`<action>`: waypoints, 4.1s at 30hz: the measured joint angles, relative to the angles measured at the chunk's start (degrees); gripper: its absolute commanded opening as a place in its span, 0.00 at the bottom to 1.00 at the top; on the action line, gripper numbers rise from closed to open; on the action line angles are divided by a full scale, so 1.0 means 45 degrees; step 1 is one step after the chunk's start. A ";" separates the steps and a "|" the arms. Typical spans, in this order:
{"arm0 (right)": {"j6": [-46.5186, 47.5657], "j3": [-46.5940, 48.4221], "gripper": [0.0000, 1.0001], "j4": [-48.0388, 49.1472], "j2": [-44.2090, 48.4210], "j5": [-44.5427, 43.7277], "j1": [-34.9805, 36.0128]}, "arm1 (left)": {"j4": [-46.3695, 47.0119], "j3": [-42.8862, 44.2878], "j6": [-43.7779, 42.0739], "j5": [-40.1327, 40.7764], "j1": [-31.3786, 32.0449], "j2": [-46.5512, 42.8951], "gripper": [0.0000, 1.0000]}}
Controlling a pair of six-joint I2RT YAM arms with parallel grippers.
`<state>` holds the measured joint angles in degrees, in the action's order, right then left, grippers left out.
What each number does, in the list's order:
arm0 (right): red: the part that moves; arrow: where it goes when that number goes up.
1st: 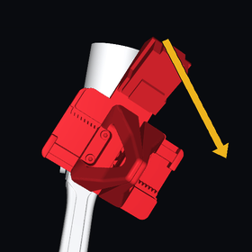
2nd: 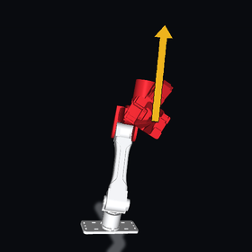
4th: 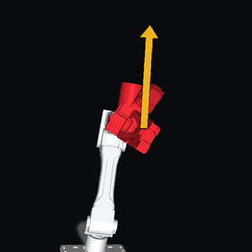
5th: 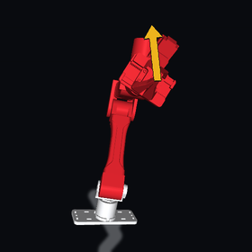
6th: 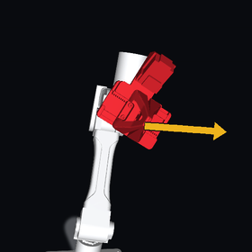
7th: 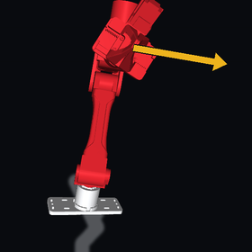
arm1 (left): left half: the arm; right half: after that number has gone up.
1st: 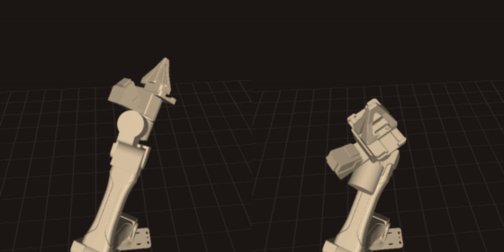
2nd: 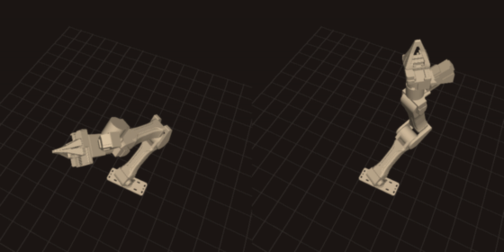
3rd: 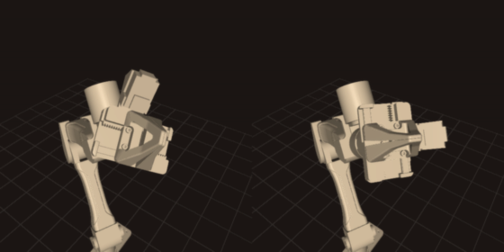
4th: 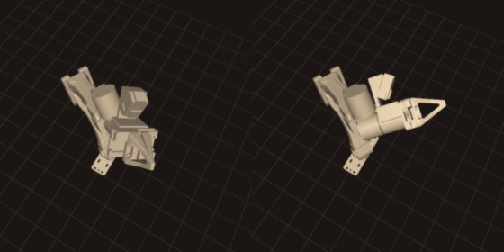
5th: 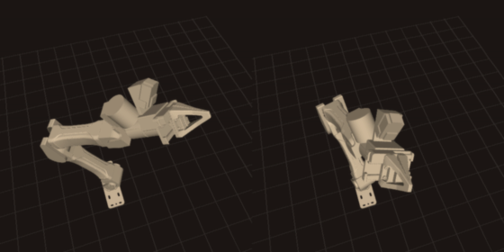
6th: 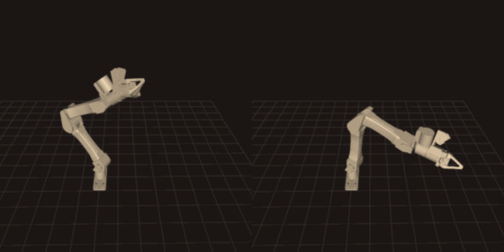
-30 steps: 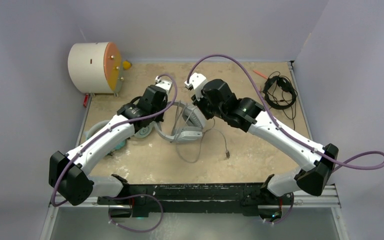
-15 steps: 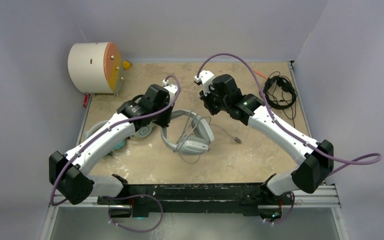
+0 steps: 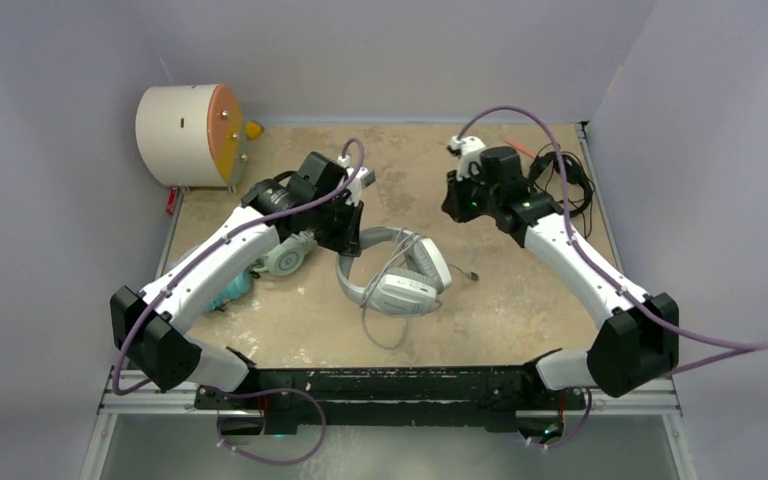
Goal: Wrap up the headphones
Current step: Wrap the headphones cable around the headphones.
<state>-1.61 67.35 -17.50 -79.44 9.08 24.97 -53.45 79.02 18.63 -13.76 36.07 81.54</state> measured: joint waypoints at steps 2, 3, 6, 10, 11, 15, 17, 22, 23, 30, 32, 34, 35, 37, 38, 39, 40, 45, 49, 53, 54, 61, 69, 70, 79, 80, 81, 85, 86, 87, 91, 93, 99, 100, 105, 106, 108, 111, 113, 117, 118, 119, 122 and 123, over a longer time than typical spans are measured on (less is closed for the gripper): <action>-0.0471 -0.0554 0.15 0.0389 0.0345 0.0437 -0.0748 | -0.0141 0.0369 0.0189 -0.0277 -0.0107 0.0000 0.00; -0.0772 -0.1005 0.16 0.0680 0.0612 0.0699 -0.1166 | -0.0223 0.0636 0.0311 -0.0476 -0.0214 0.0000 0.00; -0.1292 -0.2006 0.25 0.1297 0.1243 0.1375 -0.1549 | -0.0393 0.1137 0.0539 -0.0840 -0.0578 -0.0005 0.00; -0.1671 -0.3225 0.29 0.1875 0.2385 0.2327 -0.1467 | -0.0554 0.1647 0.0787 -0.1302 -0.1180 -0.0005 0.00; -0.1744 -0.3458 0.29 0.1899 0.2759 0.2550 -0.1452 | -0.0631 0.1778 0.0831 -0.1379 -0.1297 -0.0005 0.00; -0.1870 -0.3876 0.41 0.2249 0.3609 0.3240 -0.1443 | -0.0962 0.2322 0.0991 -0.1632 -0.1579 0.0000 0.00; -0.1875 -0.4095 0.49 0.2526 0.3823 0.3609 -0.1443 | -0.1117 0.2628 0.1030 -0.1763 -0.1637 0.0005 0.00; -0.1831 -0.4454 0.65 0.3118 0.3857 0.4575 -0.1443 | -0.1394 0.3492 0.1093 -0.2098 -0.1690 0.0092 0.00; -0.1870 -0.4454 0.68 0.3371 0.3803 0.4755 -0.1443 | -0.1443 0.3677 0.1098 -0.2166 -0.1695 0.0141 0.00; -0.2817 -0.4454 0.74 0.6353 0.2909 0.6212 -0.1443 | -0.1943 0.4653 0.1316 -0.2443 -0.1695 0.0568 0.00; -0.3152 -0.4454 0.71 0.7354 0.2579 0.6518 -0.1443 | -0.2006 0.4775 0.1345 -0.2443 -0.1695 0.0631 0.00; -0.3536 -0.4444 0.68 0.8480 0.2108 0.7019 -0.1443 | -0.2113 0.4886 0.1375 -0.2443 -0.1700 0.0685 0.00; -0.3687 -0.4425 0.66 0.8884 0.1885 0.7218 -0.1443 | -0.2200 0.4974 0.1394 -0.2443 -0.1705 0.0719 0.00; -0.3993 -0.4328 0.64 0.9617 0.1302 0.7640 -0.1438 | -0.2356 0.5173 0.1404 -0.2443 -0.1710 0.0797 0.00; -0.4114 -0.4308 0.62 0.9904 0.1015 0.7791 -0.1394 | -0.2419 0.5294 0.1409 -0.2438 -0.1710 0.0840 0.00; -0.4206 -0.4308 0.61 1.0093 0.0782 0.7922 -0.1360 | -0.2433 0.5377 0.1409 -0.2438 -0.1710 0.0874 0.00; -0.4299 -0.4308 0.60 1.0248 0.0573 0.7980 -0.1311 | -0.2433 0.5464 0.1423 -0.2438 -0.1715 0.0899 0.00; -0.4745 -0.4668 0.49 1.1385 -0.0194 0.8082 -0.0782 | -0.2419 0.5707 0.1739 -0.2443 -0.1846 0.1010 0.00; -0.5032 -0.5377 0.39 1.2337 -0.0695 0.7791 0.0243 | -0.2234 0.5731 0.2074 -0.2531 -0.2040 0.1180 0.00; -0.5615 -0.5940 0.26 1.3658 -0.1758 0.7431 0.1617 | -0.1622 0.5639 0.2628 -0.2861 -0.2186 0.1273 0.00; -0.5765 -0.6071 0.23 1.3988 -0.1987 0.7407 0.1826 | -0.1447 0.5586 0.2749 -0.2963 -0.2200 0.1268 0.00; -0.6868 -0.7218 0.20 1.5999 -0.3050 0.7101 0.2812 | -0.0146 0.4643 0.3614 -0.3152 -0.2516 0.1166 0.00; -0.7106 -0.7257 0.04 1.6417 -0.3099 0.6572 0.3439 | 0.0899 0.3711 0.4401 -0.4012 -0.2817 0.1078 0.00; -0.7116 -0.7223 0.03 1.6237 -0.3099 0.6528 0.3405 | 0.0976 0.3682 0.4435 -0.4172 -0.2817 0.1078 0.00; -0.7490 -0.5183 0.00 1.5042 -0.4051 0.6907 0.2025 | 0.1583 0.3492 0.4818 -0.4818 -0.2822 0.0636 0.00; -0.7553 -0.5183 0.00 1.5013 -0.4114 0.6965 0.1787 | 0.1583 0.3497 0.4818 -0.4828 -0.2822 0.0573 0.00; -0.7616 -0.5183 0.00 1.4931 -0.4172 0.7019 0.1530 | 0.1579 0.3497 0.4813 -0.4833 -0.2822 0.0515 0.00; -0.7742 -0.5285 0.00 1.4620 -0.4192 0.7145 0.0481 | 0.1569 0.3502 0.4809 -0.4852 -0.2851 0.0457 0.00; -0.7752 -0.5294 0.00 1.4508 -0.4192 0.7140 0.0287 | 0.1569 0.3502 0.4813 -0.4847 -0.2861 0.0457 0.00; -0.7752 -0.5304 0.00 1.4411 -0.4192 0.7121 0.0117 | 0.1569 0.3502 0.4813 -0.4847 -0.2885 0.0457 0.00; -0.7728 -0.5343 0.00 1.4202 -0.4192 0.6936 0.0019 | 0.1564 0.3502 0.4813 -0.4721 -0.3016 0.0457 0.00; -0.7708 -0.5416 0.00 1.4202 -0.4192 0.6907 0.0243 | 0.1569 0.3507 0.4828 -0.4580 -0.3104 0.0457 0.00; -0.7538 -0.5756 0.01 1.4163 -0.4075 0.6868 0.1613 | 0.1836 0.3415 0.5299 -0.4255 -0.3288 0.0457 0.00; -0.7514 -0.5935 0.01 1.4236 -0.3910 0.6815 0.1948 | 0.2016 0.3298 0.5401 -0.4167 -0.3288 0.0457 0.00; -0.7291 -0.6470 0.06 1.4008 -0.2569 0.6538 0.3400 | 0.2769 0.2540 0.6003 -0.3152 -0.3298 0.0398 0.00; -0.7232 -0.6499 0.06 1.3940 -0.2312 0.6513 0.3604 | 0.2832 0.2438 0.6081 -0.2769 -0.3303 0.0355 0.00; -0.7087 -0.6543 0.07 1.3712 -0.1647 0.6358 0.4138 | 0.2880 0.2283 0.6164 -0.1855 -0.3308 0.0223 0.00; -0.6912 -0.6557 0.06 1.3250 -0.0860 0.6086 0.4721 | 0.2948 0.2113 0.6246 -0.0447 -0.3322 -0.0073 0.00; -0.6776 -0.6552 0.06 1.2857 -0.0486 0.5867 0.5061 | 0.2997 0.1865 0.6358 0.0500 -0.3337 -0.0393 0.00; -0.6601 -0.6552 0.05 1.2133 -0.0107 0.5430 0.5566 | 0.2715 0.1603 0.6742 0.2531 -0.3332 -0.0758 0.00; -0.6562 -0.6552 0.05 1.1939 0.0019 0.5294 0.5693 | 0.2569 0.1603 0.6815 0.3206 -0.3332 -0.0763 0.00; -0.6518 -0.6552 0.05 1.1788 0.0146 0.5173 0.5804 | 0.2438 0.1588 0.6887 0.3735 -0.3337 -0.0763 0.00; -0.6402 -0.6523 0.05 1.1472 0.0559 0.5056 0.6008 | 0.2118 0.1331 0.7048 0.5280 -0.3337 -0.0763 0.00; -0.6358 -0.6441 0.05 1.1239 0.0685 0.4988 0.6052 | 0.2050 0.1224 0.7053 0.5600 -0.3337 -0.0763 0.00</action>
<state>-30.22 38.37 33.08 -76.36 31.53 52.21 -44.23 84.53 50.37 11.44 21.06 78.11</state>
